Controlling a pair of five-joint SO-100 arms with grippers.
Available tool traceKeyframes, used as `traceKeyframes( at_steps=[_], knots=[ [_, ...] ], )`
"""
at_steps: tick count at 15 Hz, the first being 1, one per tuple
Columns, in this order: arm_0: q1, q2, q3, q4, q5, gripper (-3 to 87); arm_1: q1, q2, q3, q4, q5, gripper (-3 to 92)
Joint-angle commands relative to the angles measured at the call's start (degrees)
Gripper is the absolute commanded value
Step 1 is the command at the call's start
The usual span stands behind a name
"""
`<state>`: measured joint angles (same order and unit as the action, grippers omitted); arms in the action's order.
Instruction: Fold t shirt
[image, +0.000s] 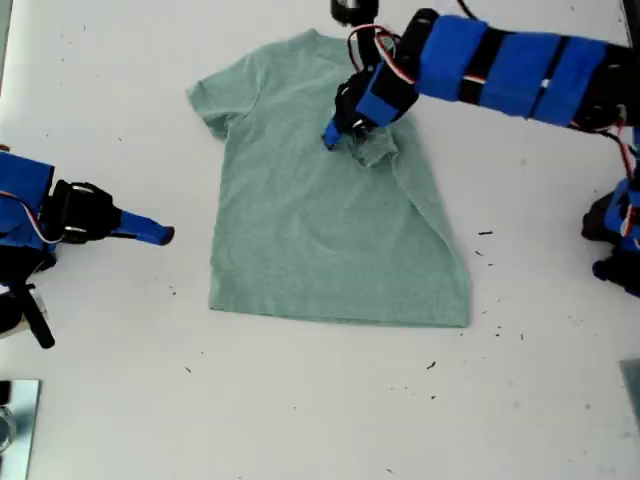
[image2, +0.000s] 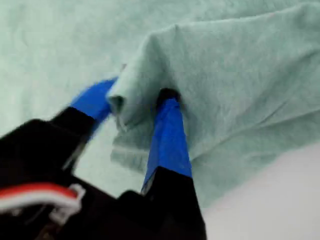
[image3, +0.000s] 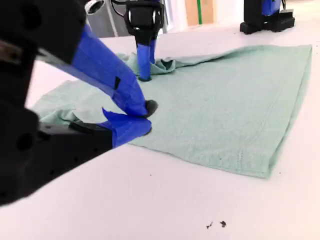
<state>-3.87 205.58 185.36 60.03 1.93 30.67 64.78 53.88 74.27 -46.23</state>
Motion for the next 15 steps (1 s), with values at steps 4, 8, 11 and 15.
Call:
traceKeyframes(
  at_steps=[4,8,11,15],
  knots=[
    [-1.1,0.4,0.6,-1.2,0.3,0.0,2.0,42.8,15.6,20.8,0.7,22.1],
    [-2.0,0.4,0.6,-1.1,0.3,-0.1,-0.1,88.4,84.9,6.9,13.0,2.6],
    [-1.8,0.4,0.6,-1.1,0.4,-0.1,-7.1,117.0,112.0,0.8,21.5,2.5],
    [-4.0,0.4,-2.4,-1.7,-0.1,-0.2,-8.6,132.3,122.9,4.7,24.0,2.5]
  ],
)
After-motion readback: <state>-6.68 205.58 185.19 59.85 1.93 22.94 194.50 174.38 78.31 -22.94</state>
